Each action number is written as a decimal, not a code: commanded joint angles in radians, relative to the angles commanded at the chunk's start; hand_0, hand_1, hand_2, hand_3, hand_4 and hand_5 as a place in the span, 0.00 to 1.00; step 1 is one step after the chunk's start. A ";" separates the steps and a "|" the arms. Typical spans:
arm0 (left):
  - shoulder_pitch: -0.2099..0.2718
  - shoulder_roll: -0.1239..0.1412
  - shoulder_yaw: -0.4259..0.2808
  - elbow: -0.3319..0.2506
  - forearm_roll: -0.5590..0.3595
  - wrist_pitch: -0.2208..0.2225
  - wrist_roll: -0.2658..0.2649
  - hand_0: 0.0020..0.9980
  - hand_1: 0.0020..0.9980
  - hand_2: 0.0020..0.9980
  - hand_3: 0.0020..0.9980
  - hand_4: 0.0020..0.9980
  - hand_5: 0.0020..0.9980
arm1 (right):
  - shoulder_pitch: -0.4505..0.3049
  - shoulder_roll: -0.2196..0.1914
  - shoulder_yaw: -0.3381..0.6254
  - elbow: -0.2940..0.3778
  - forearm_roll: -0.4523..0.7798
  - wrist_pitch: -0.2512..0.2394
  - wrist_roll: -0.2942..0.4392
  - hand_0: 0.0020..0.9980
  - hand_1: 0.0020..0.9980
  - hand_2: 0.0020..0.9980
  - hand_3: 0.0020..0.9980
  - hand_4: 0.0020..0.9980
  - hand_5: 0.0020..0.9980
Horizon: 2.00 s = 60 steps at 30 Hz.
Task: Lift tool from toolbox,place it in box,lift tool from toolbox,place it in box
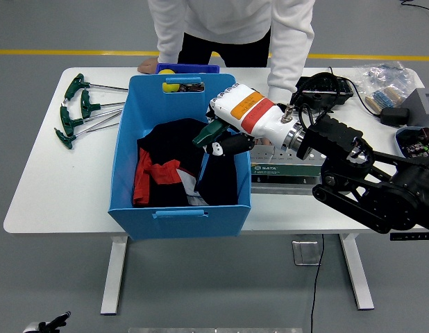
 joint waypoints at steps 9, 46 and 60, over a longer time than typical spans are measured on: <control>-0.003 0.003 -0.009 0.000 0.009 0.002 0.000 0.86 0.84 0.82 0.61 0.73 0.55 | 0.031 0.034 -0.016 -0.023 -0.049 0.043 -0.045 0.11 0.04 0.11 0.09 0.77 0.57; 0.006 0.005 -0.036 0.000 0.057 0.000 0.011 0.86 0.84 0.82 0.61 0.73 0.55 | -0.012 0.008 0.048 -0.053 -0.083 0.053 -0.089 0.74 0.72 0.77 0.66 0.91 0.67; 0.006 0.004 -0.039 0.000 0.049 -0.001 0.010 0.86 0.84 0.82 0.61 0.72 0.55 | -0.137 -0.175 0.249 0.073 -0.017 0.084 -0.169 0.67 0.69 0.76 0.68 0.93 0.70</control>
